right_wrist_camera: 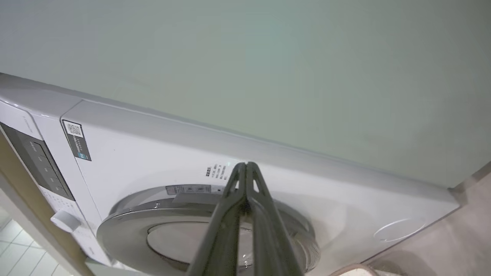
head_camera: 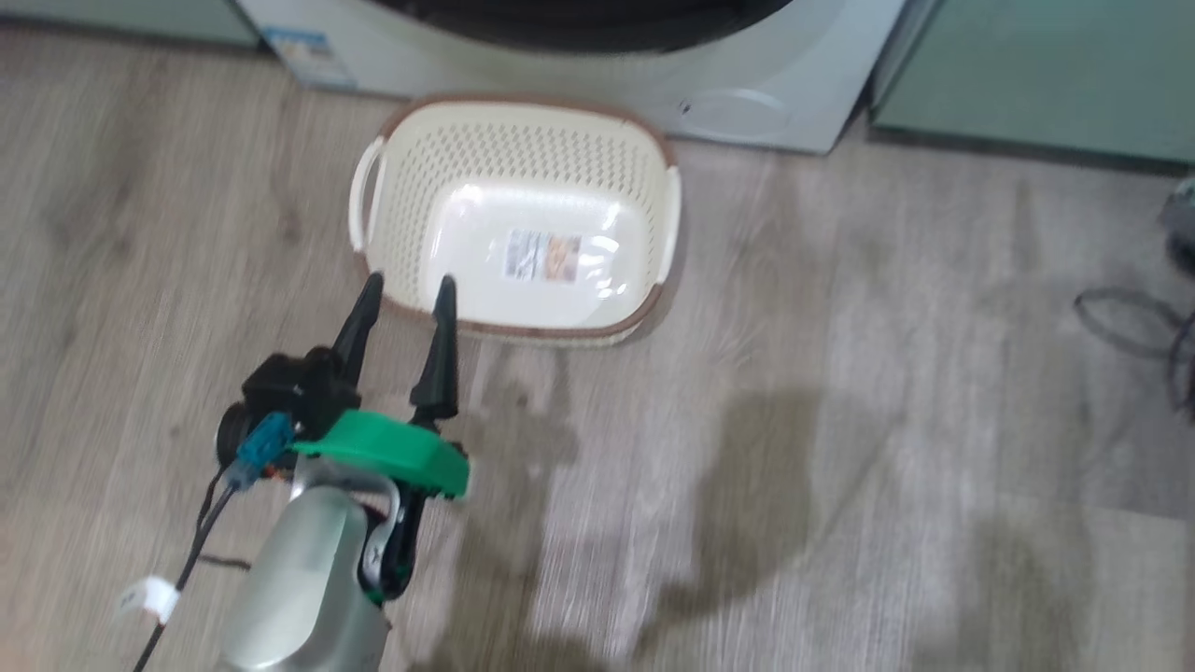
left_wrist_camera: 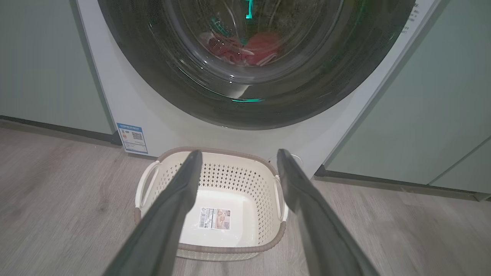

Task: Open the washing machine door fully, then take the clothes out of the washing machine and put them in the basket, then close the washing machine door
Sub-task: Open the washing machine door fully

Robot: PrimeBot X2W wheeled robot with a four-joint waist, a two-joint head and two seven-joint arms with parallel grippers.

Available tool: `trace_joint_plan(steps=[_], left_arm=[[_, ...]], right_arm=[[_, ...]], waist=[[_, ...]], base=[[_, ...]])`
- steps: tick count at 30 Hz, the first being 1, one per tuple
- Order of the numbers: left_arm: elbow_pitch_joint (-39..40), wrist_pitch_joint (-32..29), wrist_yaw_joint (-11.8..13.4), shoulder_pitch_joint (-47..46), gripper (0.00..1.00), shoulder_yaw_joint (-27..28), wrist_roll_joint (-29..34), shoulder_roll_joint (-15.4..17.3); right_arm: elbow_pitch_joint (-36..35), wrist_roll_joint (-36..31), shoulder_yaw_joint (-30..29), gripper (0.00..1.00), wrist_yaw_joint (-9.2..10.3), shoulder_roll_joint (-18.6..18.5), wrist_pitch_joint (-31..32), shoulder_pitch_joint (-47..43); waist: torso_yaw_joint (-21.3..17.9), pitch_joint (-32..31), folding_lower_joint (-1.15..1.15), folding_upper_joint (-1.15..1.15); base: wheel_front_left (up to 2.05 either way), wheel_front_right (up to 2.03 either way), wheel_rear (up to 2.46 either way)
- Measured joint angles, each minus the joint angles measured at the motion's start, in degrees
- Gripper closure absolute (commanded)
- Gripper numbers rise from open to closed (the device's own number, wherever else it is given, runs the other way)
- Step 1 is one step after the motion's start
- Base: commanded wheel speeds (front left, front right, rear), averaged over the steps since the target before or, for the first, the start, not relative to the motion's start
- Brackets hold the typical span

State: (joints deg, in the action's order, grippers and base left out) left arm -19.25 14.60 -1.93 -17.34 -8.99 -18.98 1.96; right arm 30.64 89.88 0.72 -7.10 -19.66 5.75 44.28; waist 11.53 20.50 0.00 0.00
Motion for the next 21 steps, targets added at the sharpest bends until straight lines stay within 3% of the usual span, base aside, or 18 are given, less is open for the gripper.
trace_joint_plan(steps=[9,21], left_arm=[[1.8,0.0,0.5,-4.2,0.0,-4.1,-2.5,-0.1],[3.7,0.0,1.5,-7.1,0.0,-6.8,-4.4,-0.2]], right_arm=[[4.9,3.1,1.1,1.0,0.02,-4.1,14.8,12.5],[10.0,2.9,5.2,1.0,0.03,-4.1,26.7,26.0]], waist=[[3.4,7.1,0.0,0.0],[6.1,14.3,0.01,0.0]], base=[[0.0,0.0,0.0],[0.0,0.0,0.0]])
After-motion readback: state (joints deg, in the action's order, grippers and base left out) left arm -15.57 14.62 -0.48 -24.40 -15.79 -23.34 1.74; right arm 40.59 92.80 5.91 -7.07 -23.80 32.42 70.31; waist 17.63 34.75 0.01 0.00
